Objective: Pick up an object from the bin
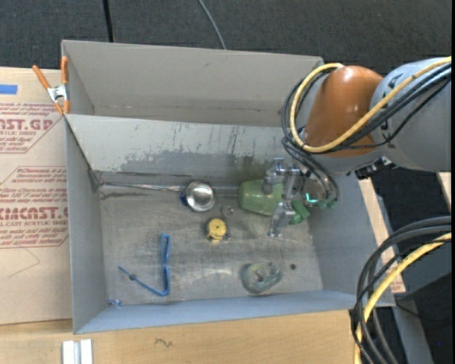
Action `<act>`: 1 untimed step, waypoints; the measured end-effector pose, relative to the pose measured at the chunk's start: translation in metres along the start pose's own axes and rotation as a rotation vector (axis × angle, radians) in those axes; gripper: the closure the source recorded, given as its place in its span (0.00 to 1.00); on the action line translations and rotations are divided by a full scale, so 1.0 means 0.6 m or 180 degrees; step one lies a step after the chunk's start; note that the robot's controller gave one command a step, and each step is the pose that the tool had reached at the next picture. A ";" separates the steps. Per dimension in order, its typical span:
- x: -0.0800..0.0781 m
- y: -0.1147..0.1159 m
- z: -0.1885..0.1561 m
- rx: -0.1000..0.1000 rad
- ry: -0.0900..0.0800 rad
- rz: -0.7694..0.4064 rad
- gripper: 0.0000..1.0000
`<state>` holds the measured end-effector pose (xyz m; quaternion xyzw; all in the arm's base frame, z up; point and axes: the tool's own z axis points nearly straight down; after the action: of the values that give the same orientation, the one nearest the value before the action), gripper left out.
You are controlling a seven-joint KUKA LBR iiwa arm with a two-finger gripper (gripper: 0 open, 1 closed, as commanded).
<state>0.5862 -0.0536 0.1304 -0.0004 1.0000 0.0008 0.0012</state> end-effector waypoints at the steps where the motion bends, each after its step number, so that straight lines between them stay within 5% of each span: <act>1: 0.002 0.001 0.006 -0.0005 -0.0067 0.0363 0.00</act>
Offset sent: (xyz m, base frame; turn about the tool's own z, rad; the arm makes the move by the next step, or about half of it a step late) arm -0.0311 -0.0071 -0.0604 0.3266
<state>0.5851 -0.0533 0.1269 0.0565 0.9983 0.0016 0.0116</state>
